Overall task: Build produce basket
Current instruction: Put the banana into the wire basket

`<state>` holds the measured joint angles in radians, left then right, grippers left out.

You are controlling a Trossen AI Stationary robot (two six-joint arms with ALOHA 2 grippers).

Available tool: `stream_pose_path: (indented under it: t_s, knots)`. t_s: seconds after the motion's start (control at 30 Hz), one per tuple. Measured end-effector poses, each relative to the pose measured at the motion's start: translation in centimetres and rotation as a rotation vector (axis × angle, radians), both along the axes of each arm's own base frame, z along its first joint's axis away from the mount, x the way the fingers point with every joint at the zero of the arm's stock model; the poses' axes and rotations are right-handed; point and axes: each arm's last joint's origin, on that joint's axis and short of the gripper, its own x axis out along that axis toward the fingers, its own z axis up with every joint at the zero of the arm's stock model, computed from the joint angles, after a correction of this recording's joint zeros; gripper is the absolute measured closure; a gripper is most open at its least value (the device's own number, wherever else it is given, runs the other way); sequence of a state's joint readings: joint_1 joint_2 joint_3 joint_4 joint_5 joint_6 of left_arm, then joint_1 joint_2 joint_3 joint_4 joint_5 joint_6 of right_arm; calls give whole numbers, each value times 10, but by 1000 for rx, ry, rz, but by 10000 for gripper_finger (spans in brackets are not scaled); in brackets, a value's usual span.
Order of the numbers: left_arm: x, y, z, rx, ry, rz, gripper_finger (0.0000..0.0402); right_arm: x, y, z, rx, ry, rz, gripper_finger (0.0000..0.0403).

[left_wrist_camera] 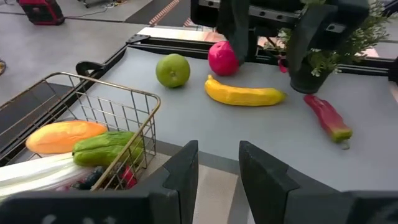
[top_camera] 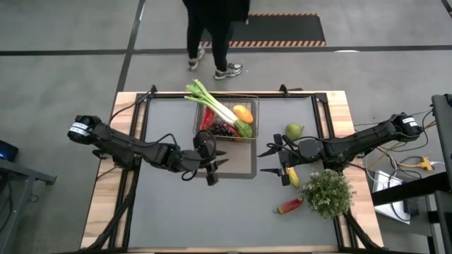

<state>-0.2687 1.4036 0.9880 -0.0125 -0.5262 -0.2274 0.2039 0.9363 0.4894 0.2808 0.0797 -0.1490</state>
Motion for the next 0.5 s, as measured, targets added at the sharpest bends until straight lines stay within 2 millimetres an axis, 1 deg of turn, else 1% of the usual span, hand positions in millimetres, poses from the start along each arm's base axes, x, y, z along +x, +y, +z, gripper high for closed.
stream_pose_path:
  t_s: [0.3,0.43,0.5]
  knots:
    - [-2,0,-13,-9,-34,2,303,0,0,0,10,1,-4,174]
    - [-2,0,-13,-10,-37,2,303,0,0,0,45,5,-18,174]
    - [-2,0,-13,-10,-40,2,303,0,-1,1,71,7,-57,174]
